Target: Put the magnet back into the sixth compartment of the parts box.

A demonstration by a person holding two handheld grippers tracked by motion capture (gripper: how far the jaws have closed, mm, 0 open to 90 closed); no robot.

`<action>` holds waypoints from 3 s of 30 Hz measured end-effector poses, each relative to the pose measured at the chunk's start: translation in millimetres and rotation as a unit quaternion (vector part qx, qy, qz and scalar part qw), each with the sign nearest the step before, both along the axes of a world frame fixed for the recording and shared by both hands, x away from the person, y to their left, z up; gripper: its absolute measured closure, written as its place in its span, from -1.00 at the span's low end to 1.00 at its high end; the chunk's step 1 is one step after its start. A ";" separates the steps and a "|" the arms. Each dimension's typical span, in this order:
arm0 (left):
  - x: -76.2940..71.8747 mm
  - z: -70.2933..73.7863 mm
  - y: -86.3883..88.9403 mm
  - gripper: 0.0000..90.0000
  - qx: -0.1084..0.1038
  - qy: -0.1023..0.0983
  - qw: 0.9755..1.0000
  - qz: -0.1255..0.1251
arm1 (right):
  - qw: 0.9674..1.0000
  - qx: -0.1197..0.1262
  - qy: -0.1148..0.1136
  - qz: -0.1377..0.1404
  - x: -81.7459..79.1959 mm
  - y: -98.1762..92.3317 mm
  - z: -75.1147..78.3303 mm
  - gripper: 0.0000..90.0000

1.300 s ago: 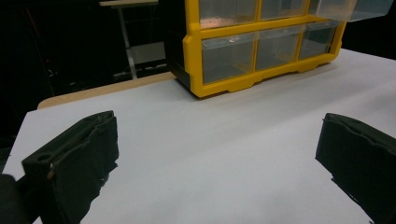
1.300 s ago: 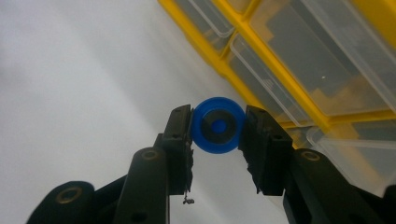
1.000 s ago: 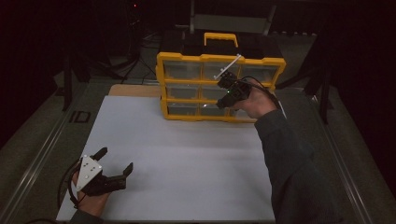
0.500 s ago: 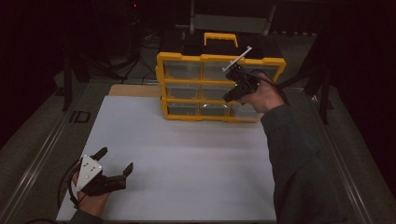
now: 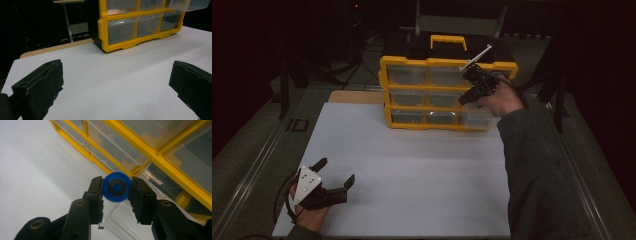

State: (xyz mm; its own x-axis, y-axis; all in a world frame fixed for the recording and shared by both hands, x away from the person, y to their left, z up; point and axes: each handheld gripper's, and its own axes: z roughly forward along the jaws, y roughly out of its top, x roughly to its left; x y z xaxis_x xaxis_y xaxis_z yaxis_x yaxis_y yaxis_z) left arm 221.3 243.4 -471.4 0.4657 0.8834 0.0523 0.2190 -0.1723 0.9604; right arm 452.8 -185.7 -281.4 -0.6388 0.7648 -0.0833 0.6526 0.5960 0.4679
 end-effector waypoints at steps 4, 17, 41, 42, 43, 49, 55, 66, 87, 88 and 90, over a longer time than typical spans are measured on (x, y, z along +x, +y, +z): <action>0.1 0.0 0.0 -1.00 0.000 0.000 1.000 0.000 | 1.000 -0.001 0.004 -0.009 2.1 -4.4 0.0 0.41; 0.2 -0.2 -0.2 -1.00 -0.001 0.000 1.000 0.000 | 1.000 -0.004 0.010 -0.030 7.7 -16.4 -1.2 0.41; -0.1 0.1 0.3 -1.00 -0.001 0.000 1.000 0.001 | 0.997 -0.011 0.022 -0.067 11.7 -35.4 -1.6 0.41; -0.1 0.1 0.3 -1.00 -0.001 0.000 1.000 0.001 | 0.997 -0.012 0.021 -0.067 11.8 -36.3 -1.9 0.41; -0.2 0.1 0.2 -1.00 -0.001 0.000 1.000 0.001 | 0.997 -0.012 0.022 -0.070 11.7 -37.3 -2.3 0.41; 0.0 0.0 -0.1 -1.00 -0.001 0.001 1.000 0.000 | 0.996 -0.015 0.028 -0.078 11.9 -43.9 -6.4 0.41; 0.0 -0.1 -0.3 -1.00 0.000 0.001 1.000 0.001 | 0.996 -0.015 0.031 -0.083 11.2 -48.0 -9.4 0.41; 0.3 -0.2 -0.4 -1.00 0.000 0.002 1.000 0.000 | 0.995 -0.018 0.039 -0.089 11.7 -56.3 -15.9 0.41; 0.8 -0.6 -0.4 -1.00 -0.001 0.002 1.000 0.000 | 0.994 -0.005 0.036 -0.101 9.5 -57.7 -17.5 -0.54; 0.6 -0.5 -0.6 -1.00 0.000 0.002 1.000 0.000 | 0.994 -0.005 0.033 -0.101 8.8 -57.4 -16.9 -0.60; 0.5 -0.4 -0.7 -1.00 0.000 0.002 1.000 0.000 | 0.995 -0.005 0.027 -0.095 6.9 -57.3 -14.9 -0.62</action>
